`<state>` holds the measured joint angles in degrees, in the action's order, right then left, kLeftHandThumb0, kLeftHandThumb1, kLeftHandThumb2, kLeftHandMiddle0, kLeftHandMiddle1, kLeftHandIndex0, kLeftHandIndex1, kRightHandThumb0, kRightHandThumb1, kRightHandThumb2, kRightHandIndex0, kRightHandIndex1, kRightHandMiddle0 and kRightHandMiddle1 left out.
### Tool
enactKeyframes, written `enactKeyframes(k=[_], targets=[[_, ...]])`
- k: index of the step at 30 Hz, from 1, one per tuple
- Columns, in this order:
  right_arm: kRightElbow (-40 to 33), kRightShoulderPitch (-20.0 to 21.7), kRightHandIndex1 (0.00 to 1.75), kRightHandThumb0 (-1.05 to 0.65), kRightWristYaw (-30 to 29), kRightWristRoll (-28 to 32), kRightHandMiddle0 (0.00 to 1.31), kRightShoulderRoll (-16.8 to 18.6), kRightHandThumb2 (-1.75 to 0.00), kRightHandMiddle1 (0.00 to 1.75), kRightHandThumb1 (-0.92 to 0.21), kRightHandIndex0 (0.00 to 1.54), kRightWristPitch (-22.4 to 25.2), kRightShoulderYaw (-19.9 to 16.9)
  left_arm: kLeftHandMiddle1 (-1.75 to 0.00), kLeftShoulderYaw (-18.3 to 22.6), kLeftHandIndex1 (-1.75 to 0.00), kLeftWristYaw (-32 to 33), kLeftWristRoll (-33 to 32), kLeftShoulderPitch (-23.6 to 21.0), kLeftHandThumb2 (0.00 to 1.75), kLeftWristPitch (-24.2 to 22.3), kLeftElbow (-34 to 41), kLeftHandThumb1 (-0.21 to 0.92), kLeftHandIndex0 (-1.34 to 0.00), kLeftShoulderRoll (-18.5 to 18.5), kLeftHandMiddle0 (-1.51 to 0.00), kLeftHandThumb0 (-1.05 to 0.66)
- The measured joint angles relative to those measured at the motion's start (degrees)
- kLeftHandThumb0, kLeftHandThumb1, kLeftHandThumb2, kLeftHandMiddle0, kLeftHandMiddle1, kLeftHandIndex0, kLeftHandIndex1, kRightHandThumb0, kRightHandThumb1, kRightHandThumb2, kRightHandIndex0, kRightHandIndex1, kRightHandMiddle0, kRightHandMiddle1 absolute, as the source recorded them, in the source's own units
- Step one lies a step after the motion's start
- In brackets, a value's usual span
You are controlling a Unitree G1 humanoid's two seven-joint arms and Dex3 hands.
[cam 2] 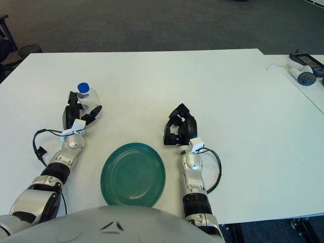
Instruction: Put the bottle into the plate.
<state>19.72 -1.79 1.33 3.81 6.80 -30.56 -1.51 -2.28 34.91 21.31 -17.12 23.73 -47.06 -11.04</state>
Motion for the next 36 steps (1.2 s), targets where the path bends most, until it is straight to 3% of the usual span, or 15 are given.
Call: enactKeyframes(k=[11,20,36], targets=[[-0.08,-0.08,1.65,0.0,0.14,0.05,0.67,0.0,-1.71,1.75,0.06,0.92,0.07,-0.01,-1.75,-1.18,-1.75,0.94,0.74,-0.29,0.69,0.77,-0.51,0.69,-1.14,-0.76,-1.34,-0.67],[-0.14,-0.17,1.65,0.0,0.37,0.07,0.66,0.0,-1.71,1.75,0.05,0.92,0.26,-0.03,-1.75,-1.05,-1.75,0.78,-0.13,0.12,0.88,-0.97,1.63,0.58,-1.12,-0.01,-1.33,-0.53],[-0.14,-0.17,1.65,0.0,-0.17,0.0,0.67,0.01,-1.72,1.75,0.06,0.93,0.66,0.12,-1.75,-0.12,-1.75,0.03,-1.04,2.38,0.99,-3.45,6.56,0.52,-1.08,1.15,-1.3,-0.43]])
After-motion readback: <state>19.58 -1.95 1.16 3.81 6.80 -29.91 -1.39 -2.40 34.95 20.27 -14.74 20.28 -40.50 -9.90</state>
